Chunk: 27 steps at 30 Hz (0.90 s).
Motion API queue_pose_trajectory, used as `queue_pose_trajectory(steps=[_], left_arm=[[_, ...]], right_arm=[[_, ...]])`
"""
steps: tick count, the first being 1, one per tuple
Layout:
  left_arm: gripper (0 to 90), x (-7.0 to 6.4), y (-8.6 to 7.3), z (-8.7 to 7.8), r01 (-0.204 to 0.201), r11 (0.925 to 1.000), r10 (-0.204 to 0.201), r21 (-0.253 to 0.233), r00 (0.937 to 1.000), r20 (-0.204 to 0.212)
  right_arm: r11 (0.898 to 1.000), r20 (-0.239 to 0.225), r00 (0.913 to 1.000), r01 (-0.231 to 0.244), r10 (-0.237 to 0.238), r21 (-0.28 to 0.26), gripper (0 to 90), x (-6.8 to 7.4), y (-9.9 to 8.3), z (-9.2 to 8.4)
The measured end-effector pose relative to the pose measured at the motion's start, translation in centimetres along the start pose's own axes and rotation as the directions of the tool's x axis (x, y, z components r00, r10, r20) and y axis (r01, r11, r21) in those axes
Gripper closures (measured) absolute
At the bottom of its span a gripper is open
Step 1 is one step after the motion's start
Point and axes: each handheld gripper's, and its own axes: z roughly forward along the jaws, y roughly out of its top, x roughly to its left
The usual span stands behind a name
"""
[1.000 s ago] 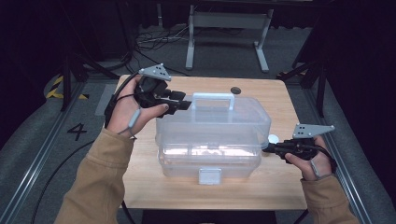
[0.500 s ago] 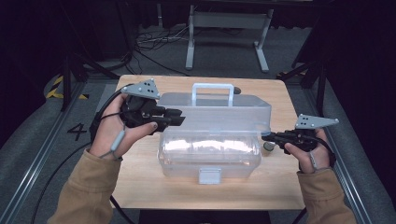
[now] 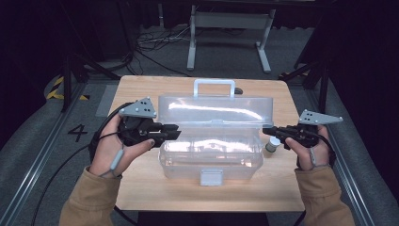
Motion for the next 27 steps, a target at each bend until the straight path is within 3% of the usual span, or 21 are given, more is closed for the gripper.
queue_pose_trajectory(steps=[7,10,13,15,20,27], left_arm=[[77.6,0.5,-2.3,1.1,0.025,0.9997,-0.024,0.006,0.9976,-0.065],[77.7,1.2,-3.6,1.7,0.054,0.9985,-0.055,-0.007,0.9931,-0.104],[78.0,1.9,-4.6,2.1,0.071,0.9974,-0.072,-0.014,0.9844,-0.161],[78.3,2.5,-5.0,2.4,0.097,0.9949,-0.1,-0.027,0.9829,-0.155],[80.1,3.2,-5.0,2.6,0.097,0.9948,-0.101,-0.028,0.9797,-0.173],[89.1,4.6,-5.7,2.6,0.128,0.9915,-0.13,-0.021,0.9789,-0.158]], right_arm=[[1.0,0.013,0.9999,-0.01,0.01,-0.022,90.0,0.0,0.0,0.1],[0.999,0.022,0.9997,-0.009,0.01,-0.032,90.0,0.1,-0.1,0.2],[0.999,0.022,0.9997,-0.009,0.01,-0.035,90.0,0.3,-0.2,0.3],[0.999,0.021,0.9997,-0.012,0.012,-0.035,90.0,0.4,-0.3,0.4],[1.0,0.03,0.9995,-0.009,0.01,-0.03,90.0,0.9,-0.7,0.4],[1.0,0.031,0.9994,-0.012,0.013,-0.02,90.0,1.2,-1.1,0.3]])
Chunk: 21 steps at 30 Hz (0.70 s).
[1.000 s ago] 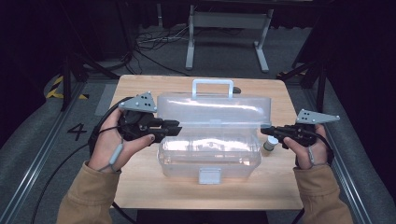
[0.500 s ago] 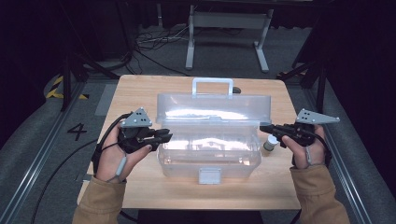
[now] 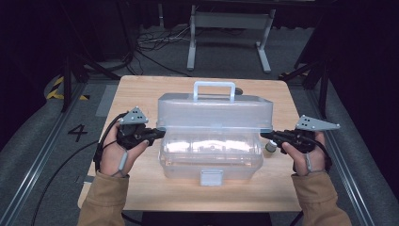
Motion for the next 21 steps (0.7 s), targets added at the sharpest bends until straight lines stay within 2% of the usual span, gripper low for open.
queue_pose_trajectory(steps=[3,9,11,12,16,18,21], left_arm=[[89.8,0.4,-0.1,0.1,0.02,0.9998,-0.02,-0.01,0.9997,0.018],[89.9,0.8,-0.1,0.5,0.028,0.9995,-0.028,-0.011,0.999,0.034],[89.9,0.9,0.1,0.7,0.03,0.9995,-0.029,-0.008,0.9988,0.038],[89.9,0.9,0.2,0.8,0.028,0.9996,-0.028,-0.005,0.9989,0.038],[89.9,1.3,0.4,1.0,0.031,0.9995,-0.03,-0.009,0.9982,0.053],[89.9,1.4,0.6,1.0,0.031,0.9995,-0.031,-0.009,0.9975,0.063],[89.9,1.6,0.7,1.1,0.034,0.9994,-0.033,-0.008,0.9969,0.071]], right_arm=[[1.0,0.003,1.0,0.002,-0.002,0.002,90.0,0.2,-0.1,0.1],[1.0,0.017,0.9998,0.007,-0.007,0.007,88.1,0.5,-0.1,-0.2],[0.999,0.043,0.9987,0.025,-0.026,0.038,84.5,0.9,-0.1,-0.5],[0.998,0.071,0.9965,0.04,-0.044,0.058,81.9,1.1,-0.2,-0.7],[0.993,0.169,0.9809,0.083,-0.096,0.085,67.2,1.5,-0.3,-1.1],[0.994,0.215,0.9716,0.088,-0.099,0.062,60.3,1.7,-0.3,-1.1],[0.994,0.293,0.9494,0.104,-0.112,0.044,54.5,1.8,0.0,-0.8]])
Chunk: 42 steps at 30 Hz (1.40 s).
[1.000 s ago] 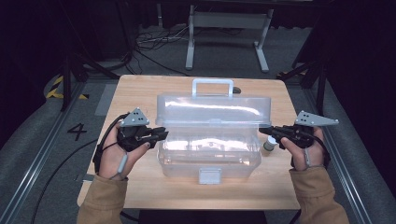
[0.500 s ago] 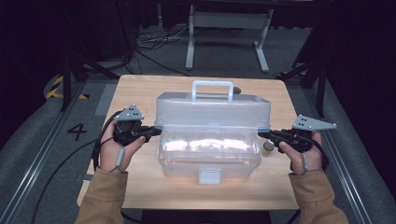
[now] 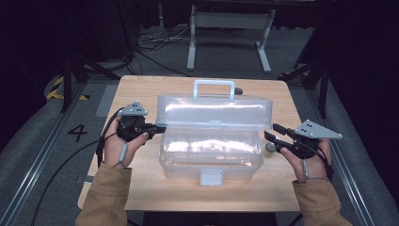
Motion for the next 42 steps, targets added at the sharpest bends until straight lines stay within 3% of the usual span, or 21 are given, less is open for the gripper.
queue_pose_trajectory(steps=[10,14,19,21,23,25,32,35,39,42], left_arm=[[89.8,0.2,0.3,0.1,0.0,1.0,0.0,0.005,0.9999,0.015],[89.3,0.1,0.2,0.2,-0.004,1.0,0.004,0.005,0.9996,0.028],[82.1,0.0,0.0,-0.4,0.001,1.0,-0.001,-0.006,0.9997,0.026],[77.7,-0.1,-0.2,-0.7,-0.012,0.9999,0.012,-0.002,0.9995,0.029],[74.1,-0.3,-0.4,-0.8,-0.026,0.9996,0.026,0.008,0.9989,0.039],[70.7,-0.4,-0.6,-0.9,-0.039,0.9991,0.038,0.015,0.9985,0.041],[68.3,-0.4,-1.2,-1.0,-0.025,0.9991,0.023,0.035,0.9988,0.044],[67.3,-0.4,-1.2,-1.0,-0.019,0.9992,0.017,0.034,0.9985,0.052],[66.7,-0.3,-1.2,-1.1,-0.02,0.9991,0.018,0.036,0.9979,0.063],[65.1,-0.3,-1.2,-1.1,-0.023,0.9987,0.02,0.045,0.9969,0.076]], right_arm=[[0.997,0.121,0.9922,0.037,-0.029,-0.066,51.4,1.2,1.9,1.4],[0.996,0.145,0.9891,0.039,-0.027,-0.081,51.9,1.3,1.9,1.8],[0.995,0.17,0.985,0.044,-0.029,-0.088,52.7,1.4,2.2,2.3],[0.998,0.172,0.9849,-0.003,0.014,-0.066,52.8,1.5,2.3,2.4],[0.997,0.191,0.9815,0.026,-0.012,-0.073,52.8,1.5,2.4,2.5],[0.998,0.211,0.9774,0.018,-0.003,-0.065,53.6,1.6,2.6,2.5],[0.996,0.2,0.9796,0.034,-0.017,-0.081,61.1,1.7,3.0,2.7],[0.992,0.262,0.9644,0.001,0.033,-0.129,61.4,1.8,3.0,3.1],[0.991,0.298,0.9544,0.024,0.015,-0.13,58.3,2.0,3.3,3.2],[0.99,0.319,0.9469,0.007,0.039,-0.142,52.9,1.8,3.4,3.3]])
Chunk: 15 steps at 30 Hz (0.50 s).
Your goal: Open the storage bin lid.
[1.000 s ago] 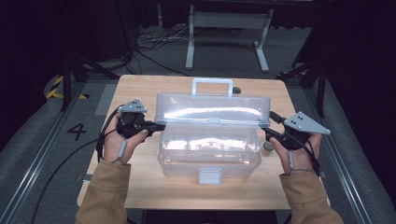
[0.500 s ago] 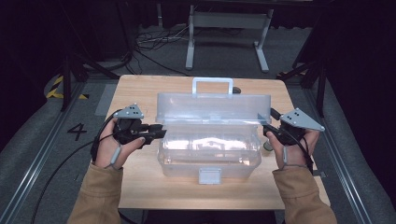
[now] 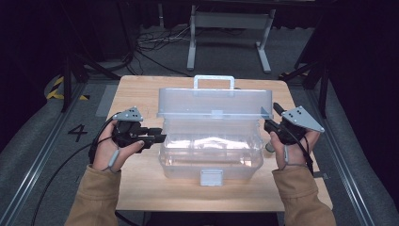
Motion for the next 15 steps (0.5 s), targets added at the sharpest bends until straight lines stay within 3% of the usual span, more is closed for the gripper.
queue_pose_trajectory(steps=[5,15], left_arm=[[61.8,-0.5,-0.3,0.1,-0.019,0.9998,0.019,0.005,0.9993,0.032],[60.8,-1.4,-0.8,-1.3,-0.038,0.9993,0.037,0.002,0.9992,0.016]], right_arm=[[1.0,0.021,0.9998,0.002,-0.002,-0.008,50.4,0.0,0.2,0.2],[0.999,0.053,0.9985,-0.008,0.01,-0.033,48.1,0.4,0.8,1.2]])
